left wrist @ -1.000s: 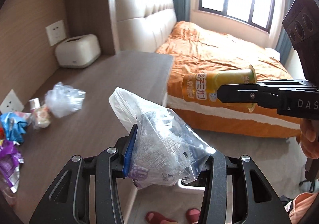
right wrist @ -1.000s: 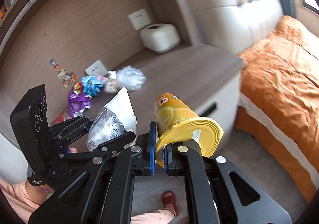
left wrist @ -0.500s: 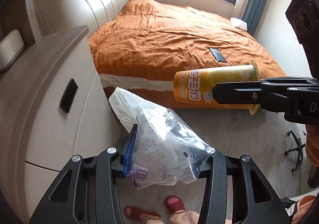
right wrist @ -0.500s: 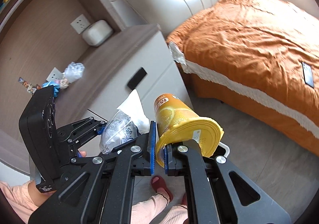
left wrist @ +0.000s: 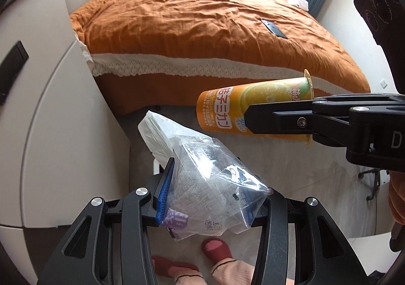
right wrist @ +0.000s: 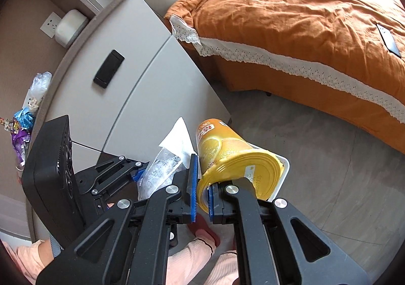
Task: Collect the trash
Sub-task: 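Carry the bag and snack cup to the white bin and open both tools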
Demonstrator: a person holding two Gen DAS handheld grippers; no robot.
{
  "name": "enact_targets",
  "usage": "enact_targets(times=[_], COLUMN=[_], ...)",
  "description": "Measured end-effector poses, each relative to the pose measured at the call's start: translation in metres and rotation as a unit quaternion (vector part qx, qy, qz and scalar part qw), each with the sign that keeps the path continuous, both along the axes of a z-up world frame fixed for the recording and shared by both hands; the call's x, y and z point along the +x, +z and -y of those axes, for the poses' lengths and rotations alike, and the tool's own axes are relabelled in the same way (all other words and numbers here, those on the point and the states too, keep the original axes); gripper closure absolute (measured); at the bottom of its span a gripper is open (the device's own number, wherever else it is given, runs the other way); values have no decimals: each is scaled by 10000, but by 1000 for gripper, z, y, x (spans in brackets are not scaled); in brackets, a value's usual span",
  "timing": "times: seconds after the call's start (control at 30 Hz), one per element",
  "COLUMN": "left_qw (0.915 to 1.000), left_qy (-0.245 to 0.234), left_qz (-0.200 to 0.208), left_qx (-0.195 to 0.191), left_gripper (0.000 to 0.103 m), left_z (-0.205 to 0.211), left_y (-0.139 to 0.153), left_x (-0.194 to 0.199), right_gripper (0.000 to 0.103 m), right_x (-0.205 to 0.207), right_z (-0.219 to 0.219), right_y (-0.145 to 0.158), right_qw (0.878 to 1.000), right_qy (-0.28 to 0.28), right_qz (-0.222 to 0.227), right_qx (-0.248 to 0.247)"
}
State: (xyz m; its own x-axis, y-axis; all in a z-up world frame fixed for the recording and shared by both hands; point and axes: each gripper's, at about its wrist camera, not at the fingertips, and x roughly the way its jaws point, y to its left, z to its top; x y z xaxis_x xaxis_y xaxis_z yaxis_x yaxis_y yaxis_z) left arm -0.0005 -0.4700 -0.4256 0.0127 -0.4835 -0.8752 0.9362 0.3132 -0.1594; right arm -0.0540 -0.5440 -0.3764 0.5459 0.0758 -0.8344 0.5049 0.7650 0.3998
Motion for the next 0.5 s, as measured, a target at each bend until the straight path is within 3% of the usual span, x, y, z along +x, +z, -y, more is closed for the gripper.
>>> enact_targets(times=[0.37, 0.43, 0.47, 0.5], left_qw=[9979, 9962, 9953, 9937], left_qy=[91, 165, 200, 267], left_qz=[-481, -699, -795, -918], left_qx=[424, 482, 526, 580], left_gripper=[58, 46, 26, 4], left_z=[11, 14, 17, 19], left_y=[-128, -155, -165, -182], left_x=[19, 26, 28, 32], right_gripper=[95, 92, 87, 52], right_x=[26, 31, 33, 34], right_z=[21, 24, 26, 29], right_y=[-152, -181, -197, -212], right_qw=[9953, 9934, 9923, 9911], right_qy=[-31, 29, 16, -3], right_qz=[-894, -1036, -1178, -1295], right_qx=[363, 486, 384, 321])
